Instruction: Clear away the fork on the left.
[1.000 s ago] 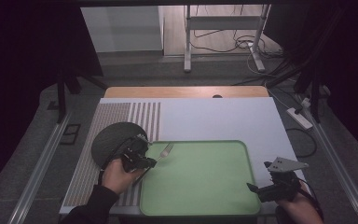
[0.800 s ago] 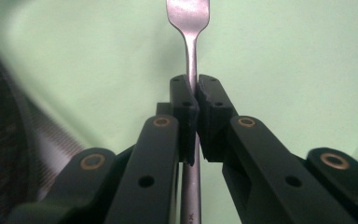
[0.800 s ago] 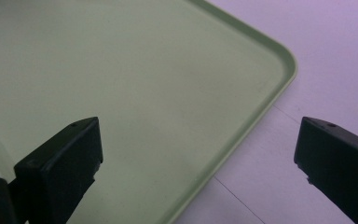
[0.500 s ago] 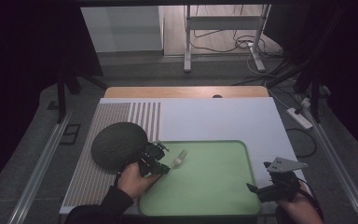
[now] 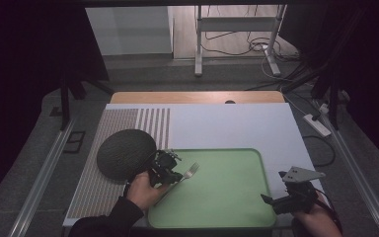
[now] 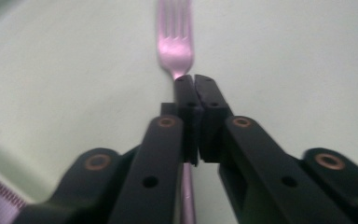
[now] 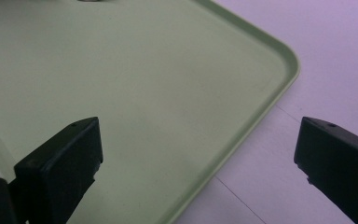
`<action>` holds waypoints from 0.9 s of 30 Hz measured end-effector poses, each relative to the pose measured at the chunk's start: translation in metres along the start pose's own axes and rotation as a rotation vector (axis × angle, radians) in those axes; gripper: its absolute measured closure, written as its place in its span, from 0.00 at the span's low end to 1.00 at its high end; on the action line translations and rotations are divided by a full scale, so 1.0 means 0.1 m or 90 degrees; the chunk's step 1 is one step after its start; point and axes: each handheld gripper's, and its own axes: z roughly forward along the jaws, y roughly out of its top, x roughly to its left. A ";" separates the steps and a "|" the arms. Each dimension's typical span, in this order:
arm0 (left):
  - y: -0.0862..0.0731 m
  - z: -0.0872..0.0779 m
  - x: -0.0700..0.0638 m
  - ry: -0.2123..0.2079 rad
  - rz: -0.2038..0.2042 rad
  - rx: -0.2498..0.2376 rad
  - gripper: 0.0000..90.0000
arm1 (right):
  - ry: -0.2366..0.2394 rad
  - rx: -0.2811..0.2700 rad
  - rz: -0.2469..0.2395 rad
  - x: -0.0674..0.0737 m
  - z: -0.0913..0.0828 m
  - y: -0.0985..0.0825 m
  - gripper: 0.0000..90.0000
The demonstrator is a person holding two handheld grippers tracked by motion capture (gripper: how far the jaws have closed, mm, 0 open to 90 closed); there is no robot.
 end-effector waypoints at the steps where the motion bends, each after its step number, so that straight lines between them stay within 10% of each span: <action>1: 0.00 0.04 -0.01 -0.009 0.006 0.011 0.99 | 0.000 -0.001 0.000 0.00 0.00 0.00 0.01; 8: -0.01 0.12 0.04 0.004 0.014 0.036 0.99 | 0.000 -0.002 -0.001 0.00 0.00 0.00 0.01; 27: -0.25 -0.03 0.50 0.011 -0.079 0.042 0.98 | 0.002 -0.003 -0.003 0.01 0.00 0.00 0.01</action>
